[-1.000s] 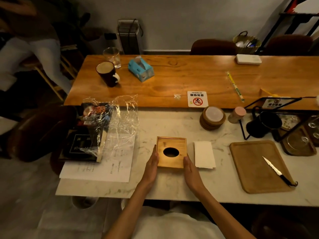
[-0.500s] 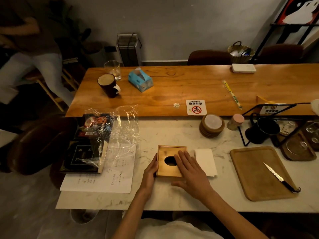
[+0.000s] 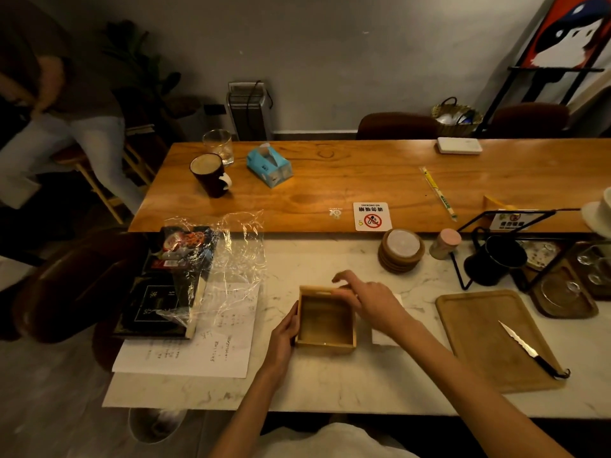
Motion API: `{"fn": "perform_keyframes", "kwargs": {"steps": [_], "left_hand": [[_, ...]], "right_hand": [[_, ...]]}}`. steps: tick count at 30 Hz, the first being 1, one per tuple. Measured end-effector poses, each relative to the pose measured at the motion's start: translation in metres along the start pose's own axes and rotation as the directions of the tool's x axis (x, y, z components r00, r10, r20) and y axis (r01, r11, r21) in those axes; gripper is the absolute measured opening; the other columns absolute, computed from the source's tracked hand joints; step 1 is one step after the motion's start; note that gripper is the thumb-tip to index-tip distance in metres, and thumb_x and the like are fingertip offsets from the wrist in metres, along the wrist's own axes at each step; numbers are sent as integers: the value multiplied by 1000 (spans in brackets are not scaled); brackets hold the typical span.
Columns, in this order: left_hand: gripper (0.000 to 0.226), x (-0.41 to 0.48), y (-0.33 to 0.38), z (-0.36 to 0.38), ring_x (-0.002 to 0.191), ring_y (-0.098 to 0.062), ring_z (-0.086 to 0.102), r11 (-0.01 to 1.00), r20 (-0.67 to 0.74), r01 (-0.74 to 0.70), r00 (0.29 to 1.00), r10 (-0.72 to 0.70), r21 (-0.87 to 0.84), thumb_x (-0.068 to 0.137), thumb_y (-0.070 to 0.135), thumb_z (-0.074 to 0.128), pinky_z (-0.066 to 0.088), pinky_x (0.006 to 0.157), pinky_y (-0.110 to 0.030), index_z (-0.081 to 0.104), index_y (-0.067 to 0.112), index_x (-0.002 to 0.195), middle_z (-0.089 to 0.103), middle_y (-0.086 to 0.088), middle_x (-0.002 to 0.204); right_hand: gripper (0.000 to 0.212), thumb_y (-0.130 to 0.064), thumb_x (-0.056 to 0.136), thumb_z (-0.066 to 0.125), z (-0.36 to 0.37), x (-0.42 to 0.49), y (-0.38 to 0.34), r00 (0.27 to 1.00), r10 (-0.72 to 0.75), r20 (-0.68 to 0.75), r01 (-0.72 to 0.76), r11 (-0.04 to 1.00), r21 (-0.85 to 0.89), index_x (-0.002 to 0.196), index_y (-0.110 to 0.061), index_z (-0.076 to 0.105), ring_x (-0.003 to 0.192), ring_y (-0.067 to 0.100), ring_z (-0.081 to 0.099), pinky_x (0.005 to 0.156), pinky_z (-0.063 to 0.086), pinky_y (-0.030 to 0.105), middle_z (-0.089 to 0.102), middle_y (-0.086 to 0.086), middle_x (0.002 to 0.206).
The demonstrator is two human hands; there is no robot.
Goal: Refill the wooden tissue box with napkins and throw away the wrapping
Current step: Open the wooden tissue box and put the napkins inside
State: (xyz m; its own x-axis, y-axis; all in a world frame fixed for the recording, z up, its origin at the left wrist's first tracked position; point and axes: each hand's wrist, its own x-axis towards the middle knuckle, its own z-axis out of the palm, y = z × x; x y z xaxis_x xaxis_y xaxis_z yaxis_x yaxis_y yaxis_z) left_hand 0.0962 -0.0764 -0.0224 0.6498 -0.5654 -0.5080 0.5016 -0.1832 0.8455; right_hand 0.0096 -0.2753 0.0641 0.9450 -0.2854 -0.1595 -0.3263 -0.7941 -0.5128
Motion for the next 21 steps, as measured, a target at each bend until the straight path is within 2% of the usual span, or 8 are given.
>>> {"fn": "perform_keyframes", "kwargs": {"steps": [5,9,12,14,15,17,19,21], "left_hand": [[43,-3,1,4,126,-19,52,1000,-30,-14,999,14,-10,100,31,45,51,92,-29,47,23,142,55,0,140],[42,-8,6,10,128,-19,48,993,-117,-50,991,62,105,102,27,43,49,95,-29,44,21,143,50,-4,143],[40,-26,12,34,129,-13,46,932,-389,-190,869,305,308,101,10,44,42,106,-34,48,20,140,51,1,141],[36,-49,25,61,118,-5,51,857,-432,-304,763,481,416,98,4,45,44,99,-26,55,20,129,57,7,126],[32,-60,31,76,111,-3,54,847,-399,-336,769,499,412,97,3,46,45,94,-22,59,20,120,60,8,117],[24,-76,33,106,94,-7,61,909,-287,-267,887,361,320,95,3,49,50,82,-20,65,22,99,66,4,100],[18,-78,27,133,80,-14,63,987,-113,37,993,-20,155,94,6,51,53,73,-23,65,17,92,69,-8,95],[14,-73,15,156,74,-21,65,922,52,387,921,-386,-5,96,17,52,58,74,-32,62,10,105,67,-14,94]], "right_hand": [[28,-46,98,43,-19,40,0,996,65,-55,-54,981,185,103,-29,65,89,17,67,78,55,44,73,-4,96],[34,-47,98,43,-24,45,1,997,60,-51,-50,983,174,120,-29,63,107,22,63,85,53,40,69,0,115],[54,-50,98,39,-25,35,16,997,72,-31,-69,993,92,148,-31,34,130,24,48,100,45,42,51,2,144],[54,-44,99,42,-28,28,36,988,140,-62,-135,988,74,150,-29,29,134,24,45,103,44,42,46,2,148],[52,-40,99,44,-29,25,47,982,180,-60,-176,982,68,148,-29,33,133,23,46,104,45,41,47,2,147],[45,-34,99,48,-32,18,67,970,240,31,-242,968,61,143,-26,44,132,21,48,106,43,39,51,2,145],[42,-32,99,49,-30,12,81,951,272,144,-278,960,24,140,-24,48,132,20,48,108,41,37,52,1,144],[46,-36,98,51,-24,7,90,925,299,233,-304,952,-15,142,-23,46,133,20,46,110,38,36,49,2,146]]}}
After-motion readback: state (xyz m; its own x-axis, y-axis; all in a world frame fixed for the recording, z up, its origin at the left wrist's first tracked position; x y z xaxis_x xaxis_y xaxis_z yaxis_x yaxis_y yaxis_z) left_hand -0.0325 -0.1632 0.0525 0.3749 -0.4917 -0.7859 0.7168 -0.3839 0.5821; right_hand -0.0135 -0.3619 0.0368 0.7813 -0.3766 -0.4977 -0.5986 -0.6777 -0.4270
